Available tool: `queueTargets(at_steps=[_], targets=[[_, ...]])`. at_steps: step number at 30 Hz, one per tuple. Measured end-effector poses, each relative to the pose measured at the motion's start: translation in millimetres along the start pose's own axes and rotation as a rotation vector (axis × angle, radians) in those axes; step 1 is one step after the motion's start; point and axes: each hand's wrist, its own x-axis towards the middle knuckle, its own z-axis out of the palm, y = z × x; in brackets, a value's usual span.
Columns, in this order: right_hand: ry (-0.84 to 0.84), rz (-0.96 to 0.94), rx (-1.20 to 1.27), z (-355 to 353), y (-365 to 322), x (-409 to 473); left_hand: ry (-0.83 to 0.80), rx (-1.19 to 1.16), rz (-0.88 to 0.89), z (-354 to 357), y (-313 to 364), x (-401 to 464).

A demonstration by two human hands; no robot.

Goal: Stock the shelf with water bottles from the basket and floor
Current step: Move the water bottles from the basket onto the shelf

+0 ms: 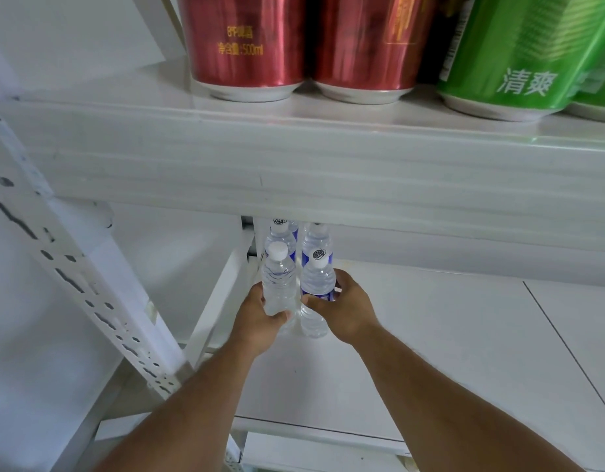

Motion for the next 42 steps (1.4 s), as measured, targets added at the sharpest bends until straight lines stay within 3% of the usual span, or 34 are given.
queueTargets(at_steps=[23, 32, 36, 42], targets=[[0.042, 0.098, -0.034, 2.9, 1.9, 5.2, -0.005, 0.032, -0.089, -3.6, 9.6, -21.9], [0.016, 0.207, -0.159, -4.5, 5.4, -37.6, -0.033, 0.306, -0.065, -13.4, 14.6, -75.5], [-0.024, 0.209, -0.402, -8.6, 10.6, -81.3, -0.126, 0.659, 0.032, -19.4, 18.7, -103.3], [-0.166, 0.005, -0.976, -6.6, 14.9, -138.8, -0.24, 0.989, 0.135, -29.7, 34.1, -147.3]])
